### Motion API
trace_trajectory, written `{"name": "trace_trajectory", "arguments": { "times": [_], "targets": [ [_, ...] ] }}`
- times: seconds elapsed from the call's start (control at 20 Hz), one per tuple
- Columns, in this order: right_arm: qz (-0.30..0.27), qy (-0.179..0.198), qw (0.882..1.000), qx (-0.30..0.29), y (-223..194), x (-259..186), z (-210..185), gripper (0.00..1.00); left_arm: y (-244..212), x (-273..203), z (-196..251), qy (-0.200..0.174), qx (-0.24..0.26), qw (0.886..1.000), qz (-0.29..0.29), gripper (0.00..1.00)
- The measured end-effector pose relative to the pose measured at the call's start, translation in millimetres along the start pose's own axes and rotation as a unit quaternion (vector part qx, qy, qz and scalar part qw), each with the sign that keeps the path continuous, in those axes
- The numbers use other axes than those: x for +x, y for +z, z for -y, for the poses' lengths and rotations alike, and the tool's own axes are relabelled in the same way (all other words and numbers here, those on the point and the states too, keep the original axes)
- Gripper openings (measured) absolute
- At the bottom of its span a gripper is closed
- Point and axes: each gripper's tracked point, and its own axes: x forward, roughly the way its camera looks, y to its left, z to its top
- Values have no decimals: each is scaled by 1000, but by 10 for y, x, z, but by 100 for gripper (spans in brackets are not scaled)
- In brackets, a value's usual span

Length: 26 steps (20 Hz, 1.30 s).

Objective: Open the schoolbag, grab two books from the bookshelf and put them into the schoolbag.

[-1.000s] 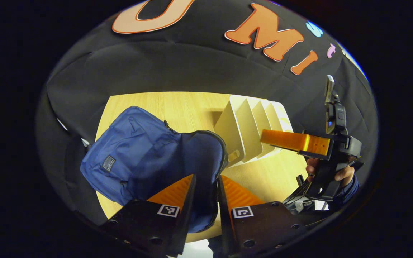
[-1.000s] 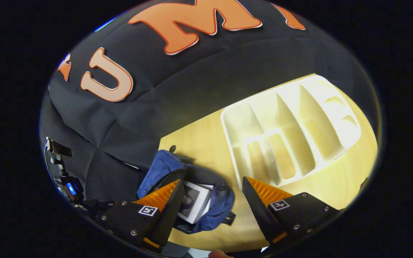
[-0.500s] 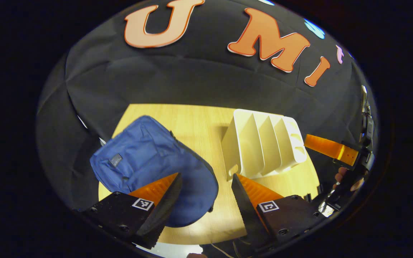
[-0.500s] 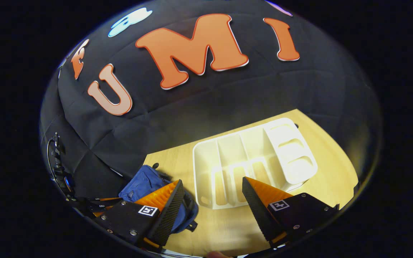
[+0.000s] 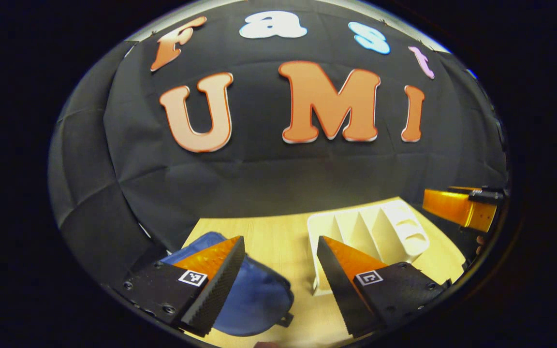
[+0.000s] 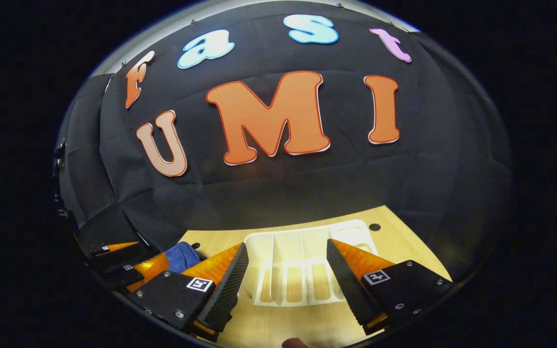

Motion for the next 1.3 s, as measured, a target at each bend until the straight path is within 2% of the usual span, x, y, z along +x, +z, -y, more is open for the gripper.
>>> {"name": "trace_trajectory", "arguments": {
  "times": [0.2,0.3,0.4,0.5,0.55,0.8,0.9,1.0,1.15,1.3],
  "targets": [
    [80,-14,996,-31,278,-174,63,96,117,-140,44,18,-34,998,48,95],
    [101,-17,993,-52,330,-208,25,96,185,-207,19,33,-41,996,71,95],
    [108,-15,992,-67,323,-229,12,96,295,-304,-45,54,-43,992,104,95],
    [105,-7,992,-76,291,-281,-30,97,478,-360,-26,52,-37,987,151,97],
    [105,-4,992,-75,279,-332,-42,96,500,-370,-27,54,-36,985,161,93],
    [136,-12,988,-72,348,-486,-44,96,648,-553,-4,62,-21,977,203,94],
    [138,-17,988,-72,335,-513,-55,96,731,-653,78,54,-16,974,221,94],
    [148,-19,986,-78,345,-567,-68,97,758,-649,76,51,-18,972,227,93],
    [168,-19,982,-85,410,-621,-95,96,582,-531,249,16,3,982,187,94],
    [174,-23,979,-98,409,-652,-94,96,581,-512,315,6,14,983,181,94]
  ]
}}
